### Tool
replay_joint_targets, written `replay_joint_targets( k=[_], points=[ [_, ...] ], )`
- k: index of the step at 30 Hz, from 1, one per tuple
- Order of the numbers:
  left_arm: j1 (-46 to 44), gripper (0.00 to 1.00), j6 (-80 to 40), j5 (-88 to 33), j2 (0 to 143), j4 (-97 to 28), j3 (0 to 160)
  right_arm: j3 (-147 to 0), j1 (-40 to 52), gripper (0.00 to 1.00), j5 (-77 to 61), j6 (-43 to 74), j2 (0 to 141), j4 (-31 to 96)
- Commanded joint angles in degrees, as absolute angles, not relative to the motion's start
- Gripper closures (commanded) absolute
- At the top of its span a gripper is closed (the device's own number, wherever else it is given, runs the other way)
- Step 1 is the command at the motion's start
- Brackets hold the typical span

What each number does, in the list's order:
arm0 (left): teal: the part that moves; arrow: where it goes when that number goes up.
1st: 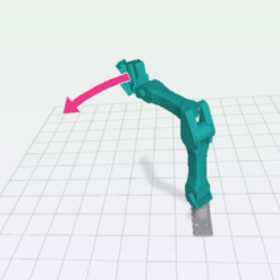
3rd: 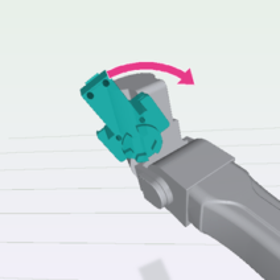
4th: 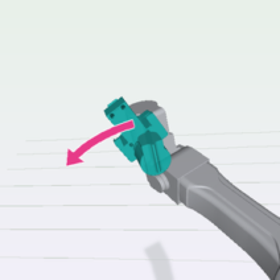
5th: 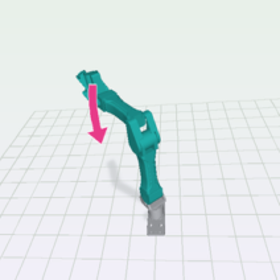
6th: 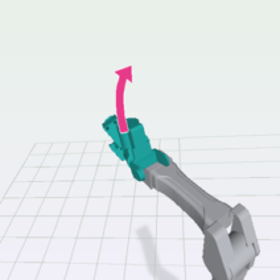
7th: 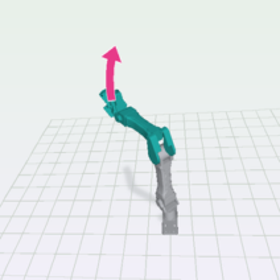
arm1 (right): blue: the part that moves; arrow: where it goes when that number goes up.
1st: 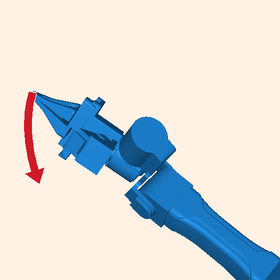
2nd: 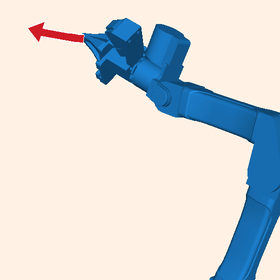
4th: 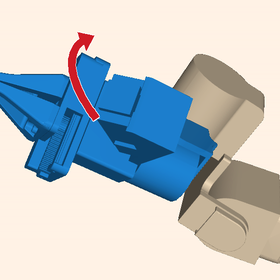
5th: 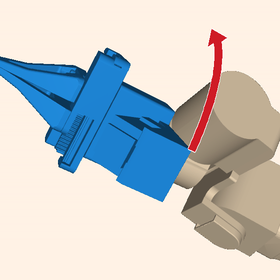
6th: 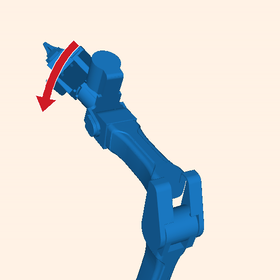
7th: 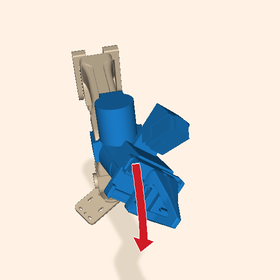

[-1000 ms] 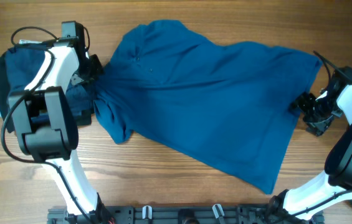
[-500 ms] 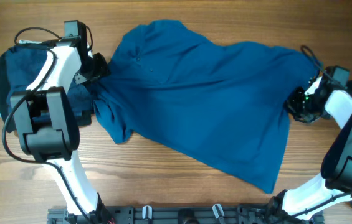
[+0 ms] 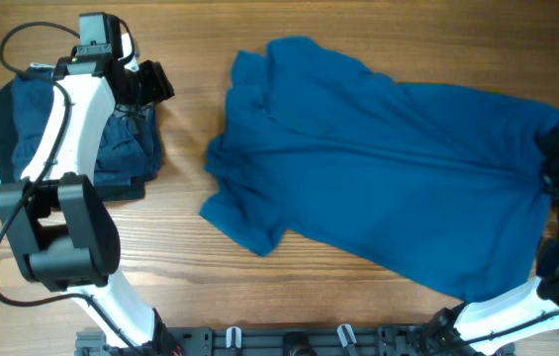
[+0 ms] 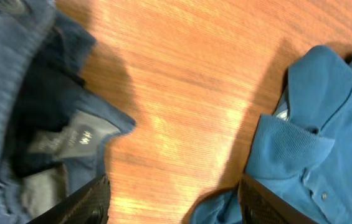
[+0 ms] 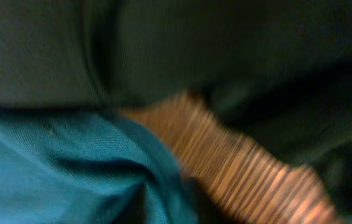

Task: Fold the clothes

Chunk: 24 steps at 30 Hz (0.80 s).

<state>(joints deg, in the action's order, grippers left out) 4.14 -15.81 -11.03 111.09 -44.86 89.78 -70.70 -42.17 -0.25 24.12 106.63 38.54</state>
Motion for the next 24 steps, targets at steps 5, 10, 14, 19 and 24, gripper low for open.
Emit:
replay_joint_targets(
  k=[5, 10, 14, 19, 24],
  points=[
    [-4.2, 0.27, -10.6, -15.1, 110.9, -51.8, 87.9, -78.5, -42.8, 0.31, -21.4, 17.9, 104.1, 44.0],
    [-9.2, 0.26, -10.9, -10.8, 113.1, -51.9, 80.9, -78.5, -42.6, 0.3, -32.5, 16.3, 98.3, 47.4],
    [-11.0, 0.31, -12.7, -10.9, 114.1, -53.6, 75.4, -78.5, -41.7, 0.3, -33.5, 13.4, 93.5, 50.9],
    [-12.3, 0.34, -12.8, -10.9, 114.1, -57.7, 71.1, -78.5, -40.8, 0.28, -33.1, 13.6, 90.5, 52.0],
    [-14.1, 0.51, -12.6, -13.2, 114.1, -53.1, 64.7, -78.4, -40.8, 0.28, -33.1, 13.6, 90.5, 53.3]
  ],
)
